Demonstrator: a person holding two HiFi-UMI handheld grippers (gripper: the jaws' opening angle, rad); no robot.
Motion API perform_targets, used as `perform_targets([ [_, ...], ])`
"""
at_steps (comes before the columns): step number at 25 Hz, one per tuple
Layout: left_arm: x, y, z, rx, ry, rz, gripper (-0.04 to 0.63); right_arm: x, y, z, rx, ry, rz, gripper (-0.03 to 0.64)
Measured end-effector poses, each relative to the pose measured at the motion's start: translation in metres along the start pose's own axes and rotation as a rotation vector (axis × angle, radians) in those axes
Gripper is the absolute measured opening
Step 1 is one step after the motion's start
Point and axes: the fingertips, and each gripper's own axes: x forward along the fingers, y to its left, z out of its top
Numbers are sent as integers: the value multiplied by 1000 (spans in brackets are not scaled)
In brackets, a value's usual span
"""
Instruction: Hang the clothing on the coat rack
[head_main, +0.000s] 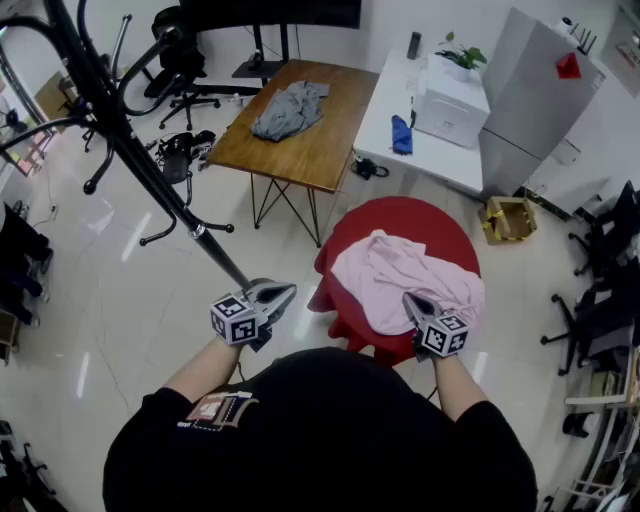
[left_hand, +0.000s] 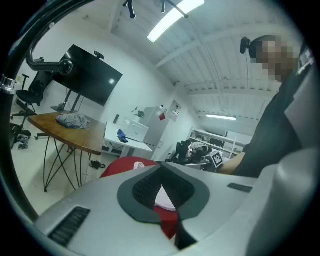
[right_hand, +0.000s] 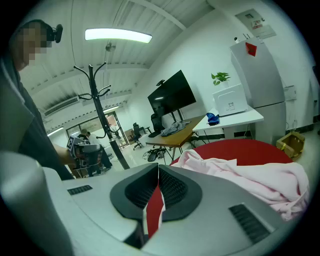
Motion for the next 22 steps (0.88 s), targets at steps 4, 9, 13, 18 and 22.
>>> perform_targets([
  [4,-6,3,0,8,7,7,5,29,-16,12,-26,5,-45,25],
  [9,-33,10,-4,-5,5,54,5,81,-17,13,-71,53,-35,91],
  [13,-57,17,-6,-14,4,97,5,122,-22,10,-83,82,-50,142],
  [18,-85,29,-3,-22,5,147,5,169,-44,-9,-101,149,-121,183],
  [22,-102,34,-1,-26,6,176,5,191,-70,-19,-67,160,-232,209],
])
